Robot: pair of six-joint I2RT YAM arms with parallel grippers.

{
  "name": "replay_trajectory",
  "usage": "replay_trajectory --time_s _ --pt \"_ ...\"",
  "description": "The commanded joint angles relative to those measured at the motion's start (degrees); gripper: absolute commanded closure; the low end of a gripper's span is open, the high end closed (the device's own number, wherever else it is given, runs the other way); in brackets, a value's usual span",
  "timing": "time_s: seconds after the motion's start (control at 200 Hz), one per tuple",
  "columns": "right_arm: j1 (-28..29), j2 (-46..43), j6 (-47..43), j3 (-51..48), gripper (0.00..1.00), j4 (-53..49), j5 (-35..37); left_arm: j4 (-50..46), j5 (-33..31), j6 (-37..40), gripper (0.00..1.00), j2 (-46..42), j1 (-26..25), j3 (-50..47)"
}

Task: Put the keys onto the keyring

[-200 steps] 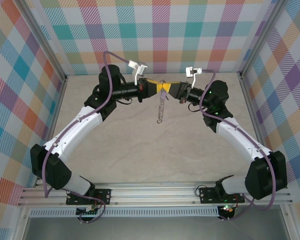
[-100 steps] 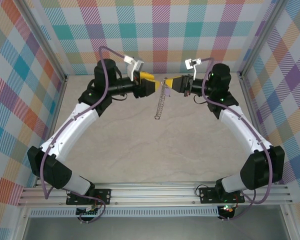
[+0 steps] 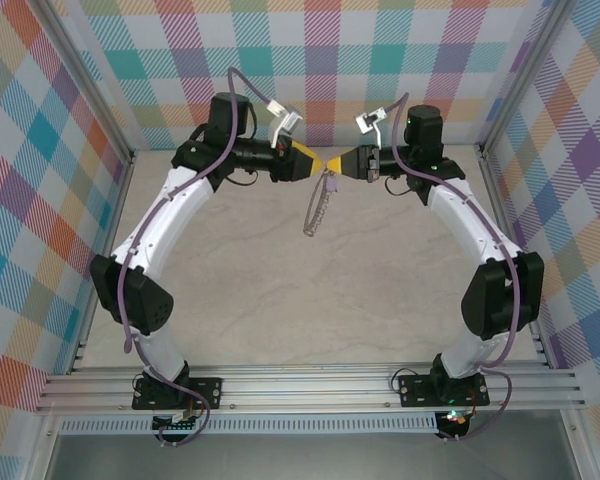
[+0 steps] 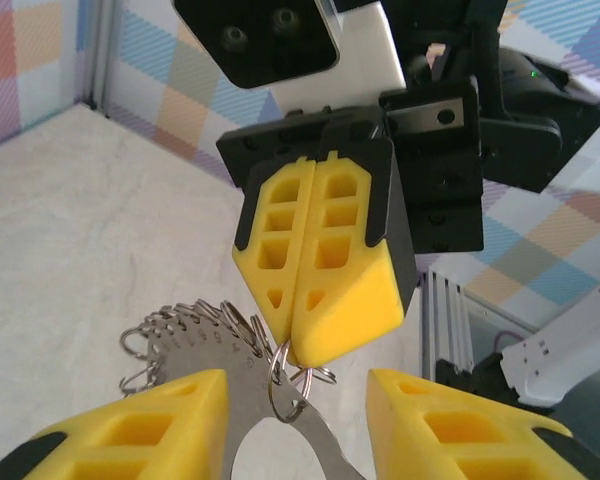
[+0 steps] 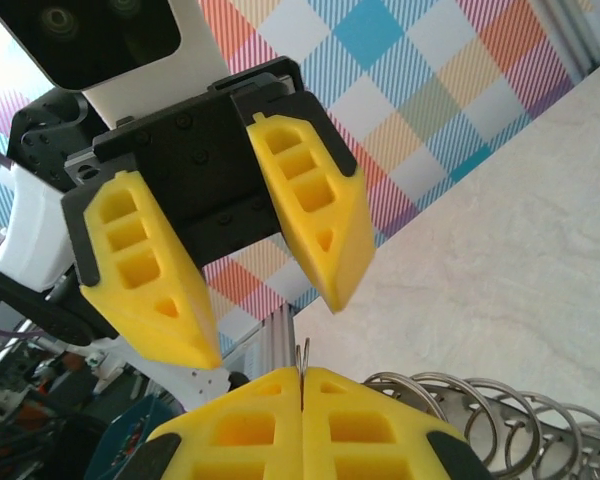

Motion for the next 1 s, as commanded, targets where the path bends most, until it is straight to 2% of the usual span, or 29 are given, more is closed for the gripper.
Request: replay_trajectory --time_s 0.0,0.77,0.855,0.995 --pt "-0.3 0.3 -1.8 2.4 1.0 -0.5 -4.5 -4.1 3.5 2.4 0.63 1.0 1.1 2.9" --pt "-0.3 0.5 0.5 0.5 1.0 3.7 -3.8 -4.1 9.4 0.8 0.62 5.3 1.3 5.3" --pt "-0.2 0.6 0.9 0.4 1.0 4.2 -3.8 -3.8 10.0 0.6 0.63 5.4 1.2 5.3" --pt "-0.3 0.7 0.9 0.2 1.0 4.3 -3.6 -3.5 10.7 0.6 0.72 5.4 1.0 5.4"
